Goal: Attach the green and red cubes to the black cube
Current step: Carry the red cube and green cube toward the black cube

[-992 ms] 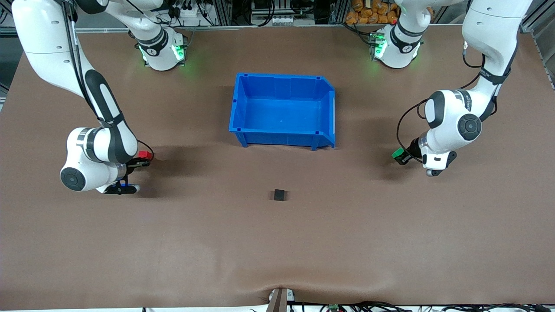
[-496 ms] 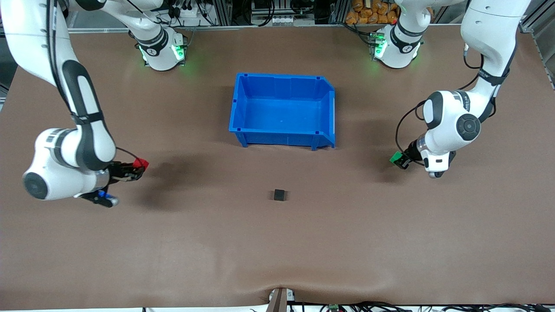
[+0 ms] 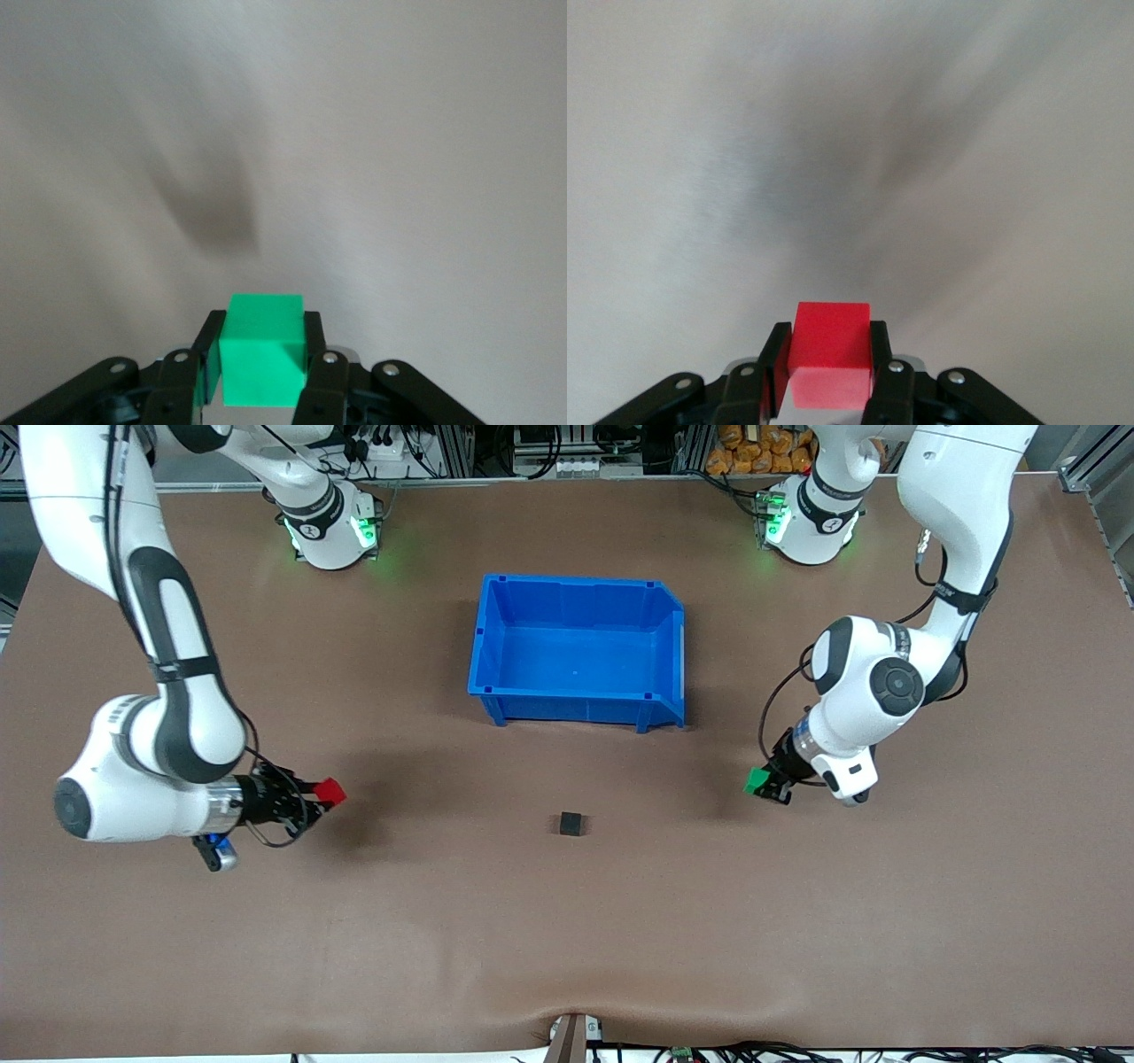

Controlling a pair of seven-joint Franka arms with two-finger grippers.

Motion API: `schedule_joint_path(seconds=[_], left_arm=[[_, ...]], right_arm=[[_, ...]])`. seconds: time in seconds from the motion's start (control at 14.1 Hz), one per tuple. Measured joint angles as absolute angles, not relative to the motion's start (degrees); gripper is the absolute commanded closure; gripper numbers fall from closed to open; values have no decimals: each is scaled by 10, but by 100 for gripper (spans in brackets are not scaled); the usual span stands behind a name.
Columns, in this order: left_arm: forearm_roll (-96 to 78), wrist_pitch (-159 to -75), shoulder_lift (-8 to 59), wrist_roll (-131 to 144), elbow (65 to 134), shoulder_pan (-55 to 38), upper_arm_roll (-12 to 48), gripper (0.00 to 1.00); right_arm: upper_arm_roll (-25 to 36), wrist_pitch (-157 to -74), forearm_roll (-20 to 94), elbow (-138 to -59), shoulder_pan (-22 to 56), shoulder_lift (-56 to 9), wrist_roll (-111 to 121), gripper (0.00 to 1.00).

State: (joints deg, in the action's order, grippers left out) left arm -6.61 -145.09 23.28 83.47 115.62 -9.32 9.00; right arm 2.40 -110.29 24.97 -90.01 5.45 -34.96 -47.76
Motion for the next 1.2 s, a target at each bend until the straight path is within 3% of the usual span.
schedule_joint_path(seconds=[0.35, 0.57, 0.92, 1.2], left_arm=[[-66, -1396, 326, 959, 989, -142, 90, 100], [-67, -1393, 383, 1022, 924, -170, 91, 100], [-75, -1393, 445, 1098, 858, -212, 91, 100], [-75, -1392, 469, 1125, 823, -236, 91, 100]], right_arm=[[20, -1262, 315, -900, 176, -402, -706, 100], [20, -1328, 363, -877, 231, -444, -809, 100], [20, -1343, 374, -795, 268, -497, -942, 100], [21, -1339, 374, -787, 270, -503, -952, 100]])
